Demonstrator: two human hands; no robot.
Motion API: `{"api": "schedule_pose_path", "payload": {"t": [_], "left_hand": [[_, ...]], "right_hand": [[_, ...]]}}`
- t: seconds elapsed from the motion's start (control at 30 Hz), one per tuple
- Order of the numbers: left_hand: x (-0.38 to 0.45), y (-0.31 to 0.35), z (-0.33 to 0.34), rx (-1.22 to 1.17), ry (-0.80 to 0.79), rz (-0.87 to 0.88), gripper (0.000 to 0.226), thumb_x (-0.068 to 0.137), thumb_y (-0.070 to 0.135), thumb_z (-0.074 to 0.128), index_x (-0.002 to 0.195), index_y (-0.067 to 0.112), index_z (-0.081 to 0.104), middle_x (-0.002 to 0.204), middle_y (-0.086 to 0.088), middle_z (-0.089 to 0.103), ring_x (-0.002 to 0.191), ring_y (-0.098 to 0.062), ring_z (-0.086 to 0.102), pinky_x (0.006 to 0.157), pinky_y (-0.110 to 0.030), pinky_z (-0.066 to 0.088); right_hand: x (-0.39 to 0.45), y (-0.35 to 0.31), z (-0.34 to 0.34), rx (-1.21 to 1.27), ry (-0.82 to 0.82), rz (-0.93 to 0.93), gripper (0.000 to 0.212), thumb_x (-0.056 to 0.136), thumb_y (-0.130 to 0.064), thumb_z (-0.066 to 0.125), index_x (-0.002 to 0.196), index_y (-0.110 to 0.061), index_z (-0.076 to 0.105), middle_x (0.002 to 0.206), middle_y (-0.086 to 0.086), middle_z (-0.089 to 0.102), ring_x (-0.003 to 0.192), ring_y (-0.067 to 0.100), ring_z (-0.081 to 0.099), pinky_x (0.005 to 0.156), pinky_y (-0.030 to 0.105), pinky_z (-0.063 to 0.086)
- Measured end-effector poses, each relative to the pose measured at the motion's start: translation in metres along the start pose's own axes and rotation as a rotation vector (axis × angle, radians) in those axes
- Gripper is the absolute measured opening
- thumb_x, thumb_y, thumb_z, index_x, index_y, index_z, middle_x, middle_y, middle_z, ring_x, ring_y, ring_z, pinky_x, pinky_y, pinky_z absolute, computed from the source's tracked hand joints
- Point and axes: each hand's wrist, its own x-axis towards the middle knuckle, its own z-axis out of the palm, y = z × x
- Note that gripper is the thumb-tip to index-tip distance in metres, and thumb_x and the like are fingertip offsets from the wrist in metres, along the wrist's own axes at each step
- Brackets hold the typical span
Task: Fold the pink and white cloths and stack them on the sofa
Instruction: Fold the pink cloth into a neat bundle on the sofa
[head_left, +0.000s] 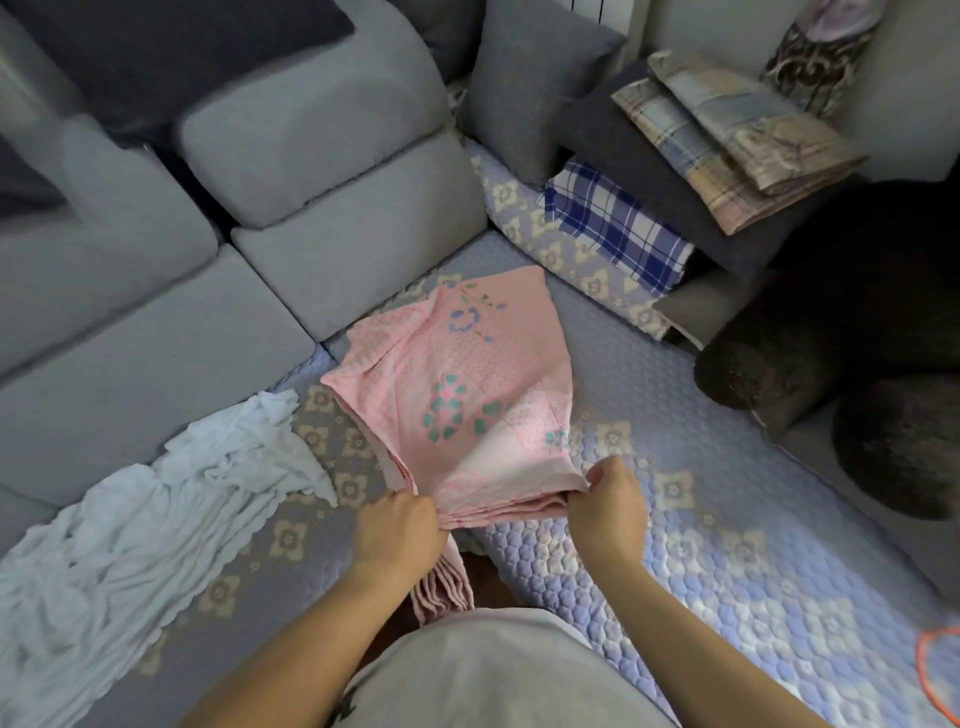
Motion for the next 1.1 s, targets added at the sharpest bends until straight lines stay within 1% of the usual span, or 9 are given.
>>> {"api": "schedule_pose_path", "payload": {"t": [0.13, 0.27, 0.37, 0.5, 0.57, 0.63, 0.77, 0.93, 1.1], "left_hand": [[-0.004, 0.005, 0.002, -0.009, -0.017, 0.007, 0.023, 0.088, 0.030, 0.054, 0.095, 0.018, 0.071, 0.097, -0.004, 0.072, 0.090, -0.026, 0.069, 0.064, -0.032, 0.037], [-0.007, 0.010, 0.002, -0.002, -0.054, 0.009, 0.022, 0.088, 0.027, 0.053, 0.096, 0.018, 0.072, 0.099, -0.005, 0.072, 0.092, -0.026, 0.069, 0.066, -0.032, 0.039], [-0.009, 0.011, 0.004, -0.012, -0.074, 0.009, 0.021, 0.089, 0.026, 0.052, 0.095, 0.019, 0.071, 0.098, -0.005, 0.072, 0.092, -0.026, 0.068, 0.067, -0.033, 0.040], [-0.010, 0.015, 0.007, 0.011, -0.089, 0.021, 0.022, 0.091, 0.027, 0.051, 0.098, 0.018, 0.070, 0.101, -0.005, 0.071, 0.094, -0.025, 0.067, 0.067, -0.033, 0.037], [-0.009, 0.017, 0.007, 0.003, -0.099, 0.026, 0.022, 0.091, 0.026, 0.051, 0.098, 0.018, 0.070, 0.102, -0.005, 0.071, 0.095, -0.025, 0.067, 0.068, -0.032, 0.039], [-0.008, 0.016, 0.008, -0.028, -0.094, 0.023, 0.022, 0.090, 0.027, 0.051, 0.097, 0.017, 0.070, 0.100, -0.005, 0.071, 0.094, -0.026, 0.068, 0.068, -0.032, 0.042], [-0.004, 0.012, 0.009, -0.047, -0.073, 0.006, 0.025, 0.091, 0.033, 0.053, 0.099, 0.019, 0.071, 0.100, -0.003, 0.072, 0.094, -0.025, 0.069, 0.071, -0.033, 0.047], [-0.001, 0.011, 0.009, -0.052, -0.071, 0.024, 0.024, 0.090, 0.031, 0.052, 0.099, 0.018, 0.071, 0.101, -0.004, 0.071, 0.096, -0.026, 0.068, 0.071, -0.033, 0.046], [0.003, 0.009, 0.007, -0.064, -0.058, 0.009, 0.026, 0.091, 0.035, 0.052, 0.098, 0.017, 0.071, 0.101, -0.005, 0.071, 0.096, -0.026, 0.067, 0.072, -0.033, 0.046]], "right_hand": [[-0.009, 0.019, 0.005, -0.175, 0.007, -0.187, 0.015, 0.080, -0.001, 0.056, 0.082, -0.015, 0.050, 0.083, 0.000, 0.054, 0.068, 0.024, 0.051, 0.057, 0.042, 0.046], [-0.010, 0.028, 0.007, -0.269, 0.020, -0.237, 0.012, 0.082, 0.002, 0.058, 0.079, -0.009, 0.054, 0.077, 0.005, 0.057, 0.062, 0.028, 0.051, 0.052, 0.041, 0.045], [-0.010, 0.031, 0.010, -0.367, 0.011, -0.305, 0.016, 0.076, 0.007, 0.061, 0.077, -0.007, 0.054, 0.072, 0.007, 0.054, 0.053, 0.029, 0.046, 0.044, 0.035, 0.036], [-0.011, 0.032, 0.009, -0.463, 0.008, -0.403, 0.030, 0.056, 0.015, 0.072, 0.069, -0.007, 0.057, 0.062, 0.005, 0.051, 0.041, 0.021, 0.028, 0.039, 0.022, 0.008], [-0.011, 0.038, 0.007, -0.447, 0.003, -0.400, 0.028, 0.063, 0.013, 0.071, 0.081, -0.007, 0.062, 0.069, 0.007, 0.057, 0.042, 0.025, 0.038, 0.036, 0.025, 0.022], [-0.010, 0.041, 0.003, -0.354, 0.025, -0.370, 0.028, 0.078, 0.010, 0.061, 0.099, -0.008, 0.060, 0.085, 0.008, 0.063, 0.053, 0.036, 0.054, 0.041, 0.037, 0.042], [-0.008, 0.052, -0.001, -0.309, 0.032, -0.549, 0.033, 0.078, 0.011, 0.063, 0.084, -0.012, 0.041, 0.101, 0.002, 0.053, 0.046, 0.032, 0.045, 0.035, 0.044, 0.040], [0.002, 0.063, -0.008, -0.416, -0.033, -0.883, 0.036, 0.066, 0.016, 0.065, 0.084, -0.011, 0.050, 0.132, 0.010, 0.049, 0.060, 0.024, 0.062, 0.037, 0.036, 0.047], [0.008, 0.058, -0.013, -0.460, -0.042, -0.939, 0.035, 0.072, 0.014, 0.066, 0.097, -0.011, 0.059, 0.137, 0.009, 0.048, 0.065, 0.025, 0.066, 0.044, 0.034, 0.053]]}}
